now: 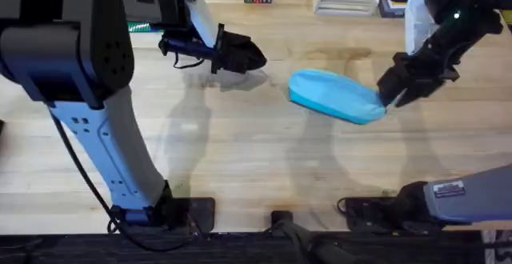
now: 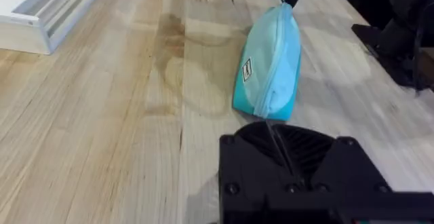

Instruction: Unzip the bag, pick up the pens from the table one at a time and place them inside, then zip the bag closed.

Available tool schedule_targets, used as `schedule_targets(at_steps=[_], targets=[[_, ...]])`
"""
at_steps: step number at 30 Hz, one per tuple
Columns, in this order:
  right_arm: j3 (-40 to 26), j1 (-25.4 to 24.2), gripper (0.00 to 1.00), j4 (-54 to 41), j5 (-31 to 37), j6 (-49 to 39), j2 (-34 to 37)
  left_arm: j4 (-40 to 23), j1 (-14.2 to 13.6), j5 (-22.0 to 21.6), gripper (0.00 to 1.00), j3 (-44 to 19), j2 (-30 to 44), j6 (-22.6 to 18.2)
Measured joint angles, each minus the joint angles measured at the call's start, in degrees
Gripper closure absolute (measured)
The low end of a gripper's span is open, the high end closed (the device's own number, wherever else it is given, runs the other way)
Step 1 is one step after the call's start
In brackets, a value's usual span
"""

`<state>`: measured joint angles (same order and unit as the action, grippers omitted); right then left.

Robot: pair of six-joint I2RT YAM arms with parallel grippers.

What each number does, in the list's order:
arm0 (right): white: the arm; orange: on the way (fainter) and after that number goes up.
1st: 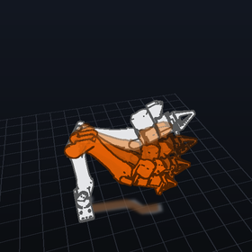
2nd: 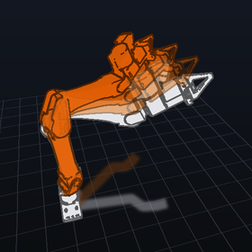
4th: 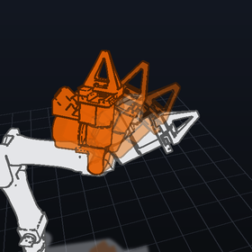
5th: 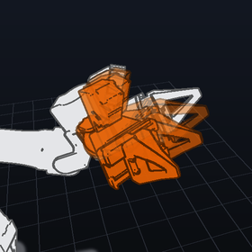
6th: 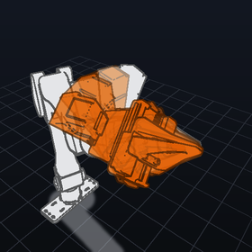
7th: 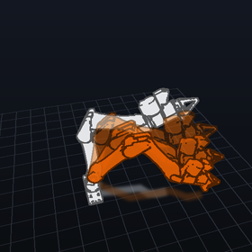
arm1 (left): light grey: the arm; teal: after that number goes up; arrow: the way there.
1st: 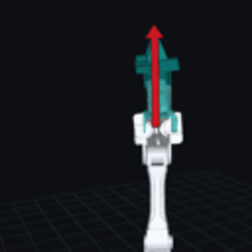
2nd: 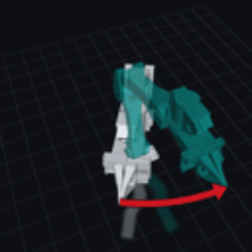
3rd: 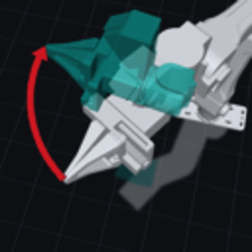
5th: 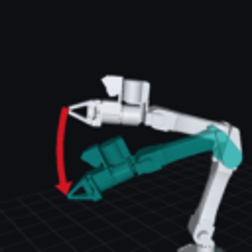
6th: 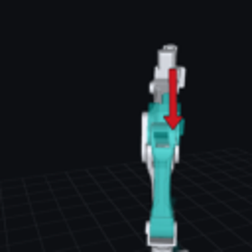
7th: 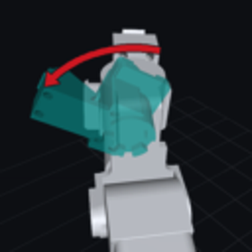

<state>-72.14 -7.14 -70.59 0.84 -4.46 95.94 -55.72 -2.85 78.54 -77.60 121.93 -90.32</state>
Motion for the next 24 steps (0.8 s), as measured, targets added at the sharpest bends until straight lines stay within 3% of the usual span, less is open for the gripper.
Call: schedule_targets(at_steps=[1,2,3,5,13,22,24], targets=[[0.0,0.0,0.622,0.0,0.6,0.0,0.0,0.0,0.0,0.0,0.96,0.0,0.0,0.0],[0.0,-0.4,0.18,-0.1,2.6,0.0,0.0,0.0,0.0,0.0,0.96,0.0,0.0,0.0],[0.0,-0.5,0.051,0.0,2.9,-0.1,0.0,0.0,0.0,0.0,0.959,0.0,0.0,0.0],[0.0,-0.4,0.009,0.2,3.0,-0.1,0.0,0.0,0.0,0.0,0.96,0.0,0.0,0.0],[0.0,-0.4,0.005,0.1,2.1,-0.2,-3.3,0.0,0.0,0.0,0.96,0.0,0.0,0.0],[0.0,-0.2,0.005,-0.9,1.2,-0.2,-19.3,0.0,0.0,0.0,0.96,0.0,0.0,0.0],[0.0,-0.2,0.004,-1.9,1.2,-0.2,-25.9,0.0,0.0,0.0,0.96,0.0,0.0,0.0]])
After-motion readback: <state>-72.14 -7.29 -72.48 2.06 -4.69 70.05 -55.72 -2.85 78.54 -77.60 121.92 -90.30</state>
